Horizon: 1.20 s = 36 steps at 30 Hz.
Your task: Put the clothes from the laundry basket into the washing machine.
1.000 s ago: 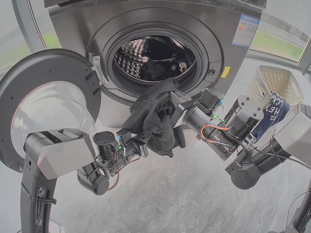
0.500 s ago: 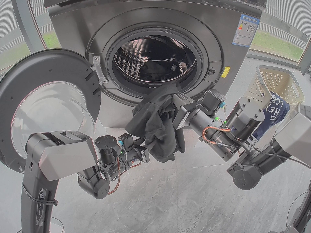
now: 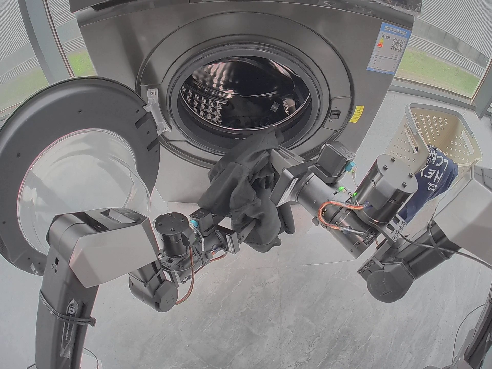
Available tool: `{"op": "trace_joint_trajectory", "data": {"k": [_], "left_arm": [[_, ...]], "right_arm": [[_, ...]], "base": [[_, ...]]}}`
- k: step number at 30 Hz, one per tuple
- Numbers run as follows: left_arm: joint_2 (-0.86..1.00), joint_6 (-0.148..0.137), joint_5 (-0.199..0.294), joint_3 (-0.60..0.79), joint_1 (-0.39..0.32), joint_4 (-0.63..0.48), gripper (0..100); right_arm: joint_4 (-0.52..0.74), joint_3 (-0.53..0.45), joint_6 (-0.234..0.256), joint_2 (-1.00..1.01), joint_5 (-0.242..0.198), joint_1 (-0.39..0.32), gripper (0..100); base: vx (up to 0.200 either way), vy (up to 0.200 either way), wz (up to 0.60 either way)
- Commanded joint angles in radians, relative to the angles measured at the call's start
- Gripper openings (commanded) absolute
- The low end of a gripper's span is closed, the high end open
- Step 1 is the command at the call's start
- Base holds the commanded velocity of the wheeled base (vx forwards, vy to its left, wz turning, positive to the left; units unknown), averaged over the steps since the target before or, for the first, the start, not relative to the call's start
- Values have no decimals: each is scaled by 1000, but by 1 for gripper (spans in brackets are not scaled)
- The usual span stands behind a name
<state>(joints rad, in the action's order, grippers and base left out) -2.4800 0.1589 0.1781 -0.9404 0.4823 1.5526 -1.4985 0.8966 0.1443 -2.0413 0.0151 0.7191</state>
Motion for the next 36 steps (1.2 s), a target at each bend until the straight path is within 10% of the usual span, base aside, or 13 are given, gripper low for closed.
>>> {"op": "trace_joint_trajectory", "data": {"k": [1,30,31,36], "left_arm": [[-2,2,0,-5,2,4,0],[642,28,-8,405,-8,-2,0],[645,28,-8,397,-8,-2,0],[671,25,-5,374,1,-2,0]], "right_arm": [[0,-4,0,1,0,-4,0],[-9,-395,17,33,25,-87,0],[-17,-412,17,32,25,-79,100],[-23,-499,17,27,-9,-47,100]], "base": [[0,0,0],[0,0,0],[0,0,0],[0,0,0]]}}
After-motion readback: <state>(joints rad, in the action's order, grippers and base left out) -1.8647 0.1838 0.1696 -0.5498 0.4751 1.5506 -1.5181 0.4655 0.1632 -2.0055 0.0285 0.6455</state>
